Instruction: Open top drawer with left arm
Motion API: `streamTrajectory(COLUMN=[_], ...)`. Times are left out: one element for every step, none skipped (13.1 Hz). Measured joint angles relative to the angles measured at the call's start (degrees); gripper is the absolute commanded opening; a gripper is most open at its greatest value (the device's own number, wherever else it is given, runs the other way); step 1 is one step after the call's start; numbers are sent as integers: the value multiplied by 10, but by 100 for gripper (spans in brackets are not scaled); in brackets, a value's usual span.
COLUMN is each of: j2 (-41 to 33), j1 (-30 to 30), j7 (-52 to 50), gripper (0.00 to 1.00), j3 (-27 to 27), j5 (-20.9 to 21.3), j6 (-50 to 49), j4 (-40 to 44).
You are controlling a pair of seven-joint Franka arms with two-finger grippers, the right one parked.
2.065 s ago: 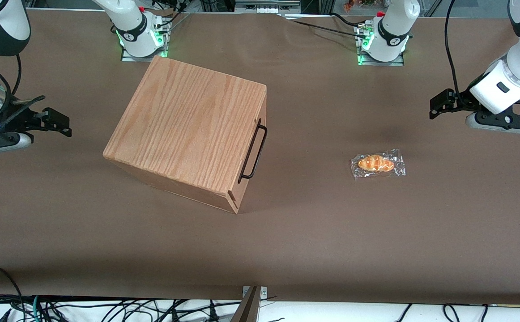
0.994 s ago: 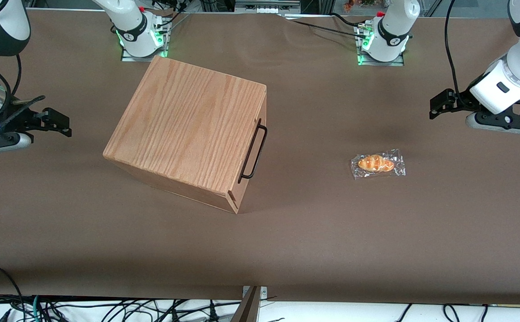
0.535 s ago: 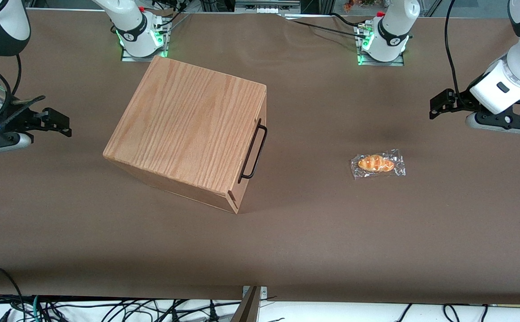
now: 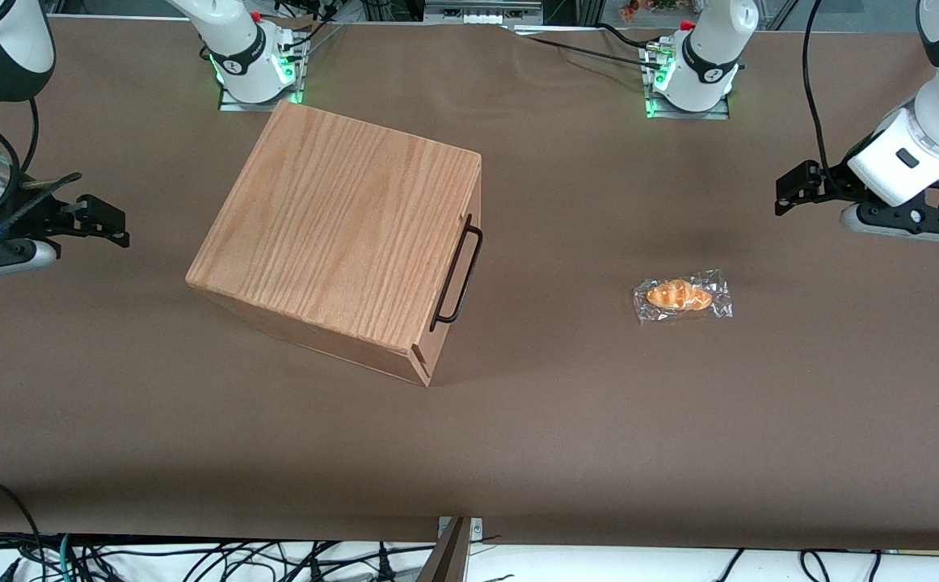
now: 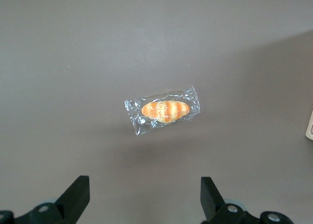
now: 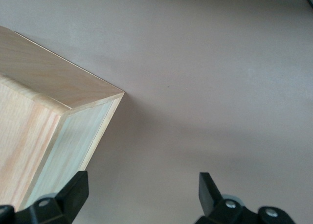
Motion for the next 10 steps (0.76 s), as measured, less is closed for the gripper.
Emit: streamTrajectory(j2=[1, 4, 11, 21, 32, 47, 62, 79, 94, 109], j1=[-1, -4, -9, -17, -27, -41, -59, -81, -101, -117], j7=[2, 4, 6, 6, 6, 6, 6, 5, 2, -4], gripper=[100, 100, 100, 100, 100, 100, 100, 100, 100, 100], j3=[0, -2, -6, -10, -14, -19, -23, -26, -28, -30], j5=[0, 0, 0, 0, 0, 0, 0, 0, 0, -2], j6=[-3, -6, -8, -9, -8, -6, -4, -4, -4, -5], j4=[-1, -2, -4, -3, -2, 7, 26, 49, 69, 87])
